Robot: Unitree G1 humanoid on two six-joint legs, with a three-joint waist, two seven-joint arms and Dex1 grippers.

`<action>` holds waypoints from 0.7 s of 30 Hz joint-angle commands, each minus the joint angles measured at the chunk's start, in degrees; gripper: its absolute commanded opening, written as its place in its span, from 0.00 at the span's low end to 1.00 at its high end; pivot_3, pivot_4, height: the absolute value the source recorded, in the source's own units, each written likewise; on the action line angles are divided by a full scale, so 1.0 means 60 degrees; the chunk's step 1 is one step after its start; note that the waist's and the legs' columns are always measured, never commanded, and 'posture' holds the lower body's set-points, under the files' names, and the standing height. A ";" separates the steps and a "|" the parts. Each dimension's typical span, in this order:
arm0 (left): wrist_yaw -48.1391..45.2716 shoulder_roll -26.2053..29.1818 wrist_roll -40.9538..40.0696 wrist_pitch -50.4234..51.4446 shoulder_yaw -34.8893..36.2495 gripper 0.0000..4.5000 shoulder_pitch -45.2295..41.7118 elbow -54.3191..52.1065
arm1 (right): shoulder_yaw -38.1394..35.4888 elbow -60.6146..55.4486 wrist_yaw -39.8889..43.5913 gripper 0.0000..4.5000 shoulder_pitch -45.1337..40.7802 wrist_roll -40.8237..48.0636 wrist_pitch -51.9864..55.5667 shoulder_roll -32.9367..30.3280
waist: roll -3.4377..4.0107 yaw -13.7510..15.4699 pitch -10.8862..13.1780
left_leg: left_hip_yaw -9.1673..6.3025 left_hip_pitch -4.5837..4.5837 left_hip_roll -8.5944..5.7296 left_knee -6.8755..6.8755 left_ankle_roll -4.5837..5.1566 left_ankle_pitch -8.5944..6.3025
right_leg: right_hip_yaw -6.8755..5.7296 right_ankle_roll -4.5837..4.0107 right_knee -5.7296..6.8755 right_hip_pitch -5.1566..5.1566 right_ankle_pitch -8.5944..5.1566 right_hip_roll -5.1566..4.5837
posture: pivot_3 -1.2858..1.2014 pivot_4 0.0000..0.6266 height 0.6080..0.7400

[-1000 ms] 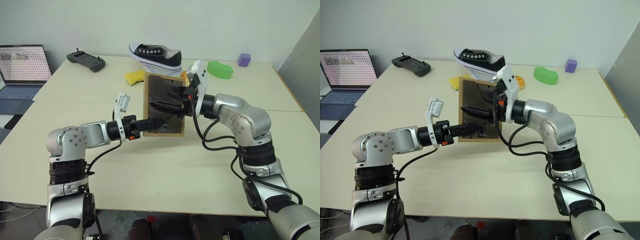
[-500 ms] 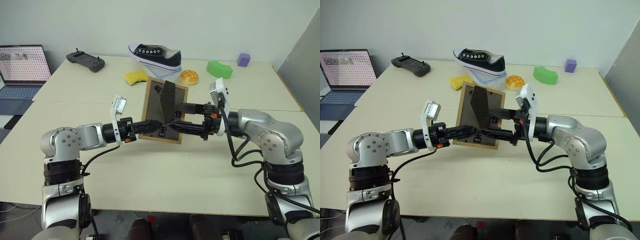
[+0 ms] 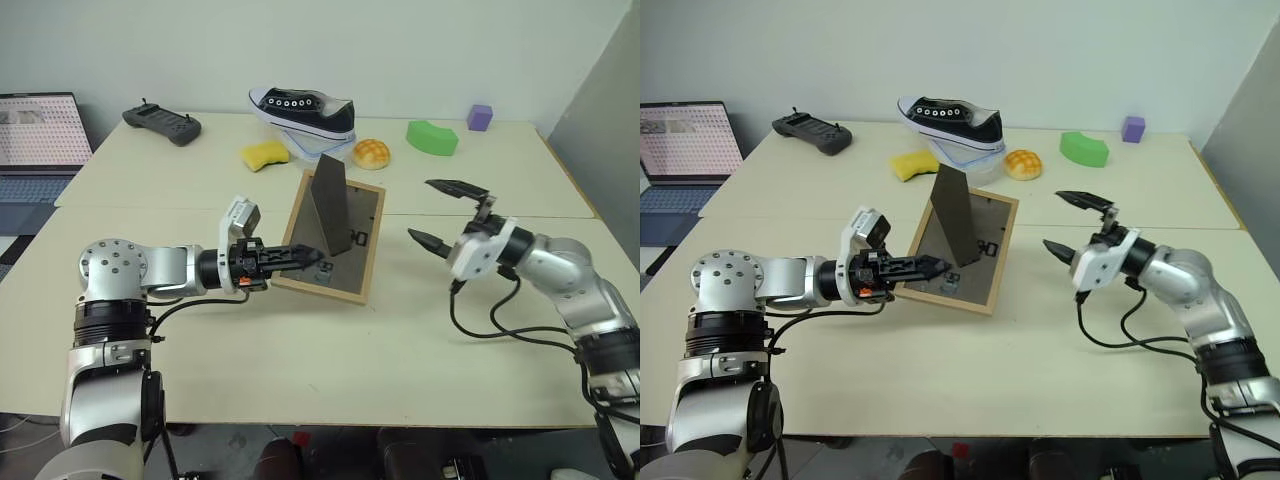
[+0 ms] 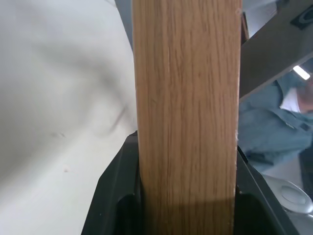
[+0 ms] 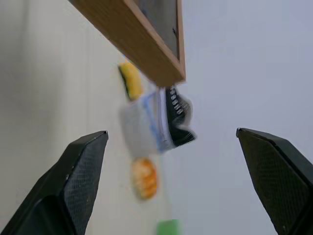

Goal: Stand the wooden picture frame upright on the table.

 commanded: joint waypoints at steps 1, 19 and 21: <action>0.0733 -0.0058 -0.1433 0.0037 -0.0028 0.29 0.0025 -0.0171 | 0.0157 0.0469 -0.2239 0.99 -0.0804 -0.2026 -0.1386 0.0219 | 0.0000 0.0001 0.0000 | -0.0003 0.0002 0.0001 -0.0001 -0.0001 0.0001 | -0.0001 -0.0001 0.0003 0.0000 -0.0001 0.0001 | 0.52 0.24 1.00; 0.3378 0.0349 -0.4933 -0.1753 -0.1232 0.29 0.1356 -0.1430 | 0.0934 0.1417 -0.3970 0.56 -0.1895 -0.2715 -0.2812 0.0515 | 0.0000 0.0026 -0.0001 | -0.0003 0.0014 -0.0011 0.0006 -0.0008 0.0005 | 0.0001 -0.0003 0.0015 0.0015 -0.0001 -0.0017 | 0.52 0.24 1.00; 0.3325 0.0434 -0.4947 -0.1816 -0.1360 0.29 0.1407 -0.1546 | 0.0950 0.1480 -0.3934 0.46 -0.1937 -0.2658 -0.2811 0.0508 | 0.0000 0.0025 -0.0001 | -0.0003 0.0014 -0.0011 0.0007 -0.0008 0.0005 | 0.0001 -0.0004 0.0016 0.0015 -0.0001 -0.0016 | 0.52 0.24 1.00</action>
